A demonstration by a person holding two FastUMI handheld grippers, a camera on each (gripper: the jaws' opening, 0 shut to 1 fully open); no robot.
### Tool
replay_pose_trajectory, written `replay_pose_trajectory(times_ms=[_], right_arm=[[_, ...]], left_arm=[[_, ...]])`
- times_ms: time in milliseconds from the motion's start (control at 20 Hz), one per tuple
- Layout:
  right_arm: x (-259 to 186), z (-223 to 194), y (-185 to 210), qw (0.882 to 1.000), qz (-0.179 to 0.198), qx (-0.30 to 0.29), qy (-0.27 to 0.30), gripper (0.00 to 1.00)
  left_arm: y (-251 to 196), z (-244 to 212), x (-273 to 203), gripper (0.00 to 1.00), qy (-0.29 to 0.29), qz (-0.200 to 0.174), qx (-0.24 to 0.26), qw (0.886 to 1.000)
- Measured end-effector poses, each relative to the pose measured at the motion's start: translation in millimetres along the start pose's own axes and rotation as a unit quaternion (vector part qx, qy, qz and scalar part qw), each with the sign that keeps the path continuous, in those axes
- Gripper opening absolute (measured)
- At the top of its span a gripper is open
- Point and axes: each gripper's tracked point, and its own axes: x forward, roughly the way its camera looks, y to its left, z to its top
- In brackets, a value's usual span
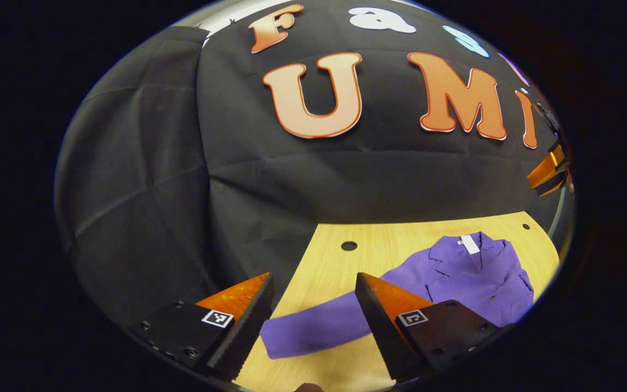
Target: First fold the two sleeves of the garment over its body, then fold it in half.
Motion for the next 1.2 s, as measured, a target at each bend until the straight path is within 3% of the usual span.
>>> replay_pose_trajectory(times_ms=[50,250,350,400,450,550,750,850,900,1000,1050,1200], right_arm=[[-9,10,-9,1.000,-0.010,0.000,-0.023,0.83],[-44,41,-41,0.995,-0.035,-0.011,-0.096,0.94],[-57,49,-57,0.991,-0.054,-0.027,-0.123,0.95],[-65,53,-66,0.988,-0.063,-0.038,-0.138,0.84],[-73,57,-73,0.985,-0.071,-0.051,-0.151,0.95],[-91,63,-84,0.978,-0.089,-0.072,-0.176,0.95],[-125,69,-101,0.966,-0.113,-0.090,-0.214,0.95],[-137,67,-106,0.964,-0.116,-0.089,-0.222,0.95],[-142,66,-109,0.963,-0.119,-0.088,-0.226,1.00],[-153,63,-113,0.960,-0.124,-0.090,-0.234,0.95],[-157,60,-115,0.959,-0.128,-0.090,-0.234,1.00],[-165,51,-123,0.958,-0.141,-0.092,-0.233,0.95]], left_arm=[[1,-6,5,0.94,0.018,0.001,-0.008,1.000],[10,-43,24,0.94,0.113,0.004,-0.048,0.992],[13,-61,33,0.94,0.163,0.008,-0.084,0.983],[13,-72,37,0.95,0.189,0.006,-0.103,0.977],[13,-82,41,0.95,0.213,0.002,-0.119,0.970],[24,-101,46,0.96,0.267,0.010,-0.137,0.954],[34,-126,60,0.98,0.331,0.018,-0.144,0.932],[36,-143,67,0.98,0.357,0.010,-0.148,0.922],[38,-151,69,0.98,0.370,0.009,-0.154,0.916],[47,-164,73,0.98,0.389,0.007,-0.167,0.906],[50,-173,75,0.98,0.401,0.005,-0.171,0.900],[59,-197,81,0.98,0.428,0.012,-0.186,0.884]])
